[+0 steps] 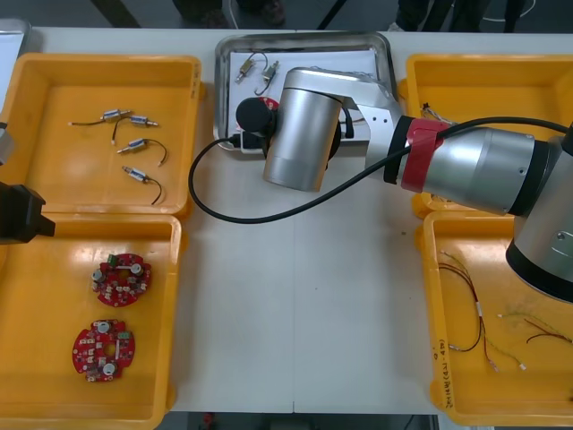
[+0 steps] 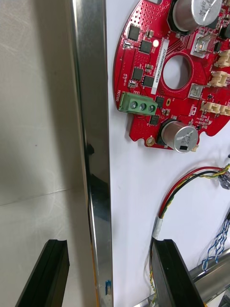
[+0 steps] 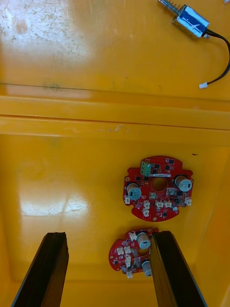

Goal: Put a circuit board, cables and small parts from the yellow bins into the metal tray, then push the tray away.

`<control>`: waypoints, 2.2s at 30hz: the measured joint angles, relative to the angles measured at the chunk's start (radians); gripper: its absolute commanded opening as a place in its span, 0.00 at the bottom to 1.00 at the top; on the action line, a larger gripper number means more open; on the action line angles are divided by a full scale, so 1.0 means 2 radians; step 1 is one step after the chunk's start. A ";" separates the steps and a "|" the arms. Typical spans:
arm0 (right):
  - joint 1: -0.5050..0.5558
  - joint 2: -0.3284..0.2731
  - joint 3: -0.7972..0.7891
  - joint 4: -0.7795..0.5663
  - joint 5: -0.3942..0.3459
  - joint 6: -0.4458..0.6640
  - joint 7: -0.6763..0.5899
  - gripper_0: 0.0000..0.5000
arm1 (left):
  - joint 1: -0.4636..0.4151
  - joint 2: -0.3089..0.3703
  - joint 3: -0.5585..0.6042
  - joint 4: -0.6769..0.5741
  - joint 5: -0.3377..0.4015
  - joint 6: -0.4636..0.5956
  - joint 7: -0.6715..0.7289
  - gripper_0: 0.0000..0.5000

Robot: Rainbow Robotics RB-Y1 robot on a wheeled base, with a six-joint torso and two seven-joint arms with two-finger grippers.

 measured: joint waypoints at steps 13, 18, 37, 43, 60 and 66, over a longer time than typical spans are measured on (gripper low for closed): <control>-0.003 0.002 -0.045 -0.047 -0.028 0.117 0.001 1.00 | 0.000 0.000 0.000 0.000 0.000 0.000 0.000 1.00; 0.004 0.002 -0.098 -0.100 -0.041 0.197 0.001 1.00 | 0.000 0.000 0.000 0.000 0.000 0.000 0.000 1.00; 0.126 0.002 -0.307 -0.329 -0.038 0.342 -0.097 1.00 | 0.000 0.000 0.000 0.000 0.000 0.000 0.000 1.00; 0.170 -0.011 -0.360 -0.378 -0.047 0.343 -0.128 1.00 | 0.000 0.000 0.000 0.000 0.000 0.000 0.000 1.00; 0.310 -0.099 -0.565 -0.450 -0.127 0.343 -0.182 1.00 | 0.001 0.000 0.000 -0.001 0.000 0.000 0.000 1.00; 0.372 -0.123 -0.634 -0.478 -0.135 0.343 -0.204 1.00 | 0.001 0.000 0.000 -0.001 0.001 0.000 0.000 1.00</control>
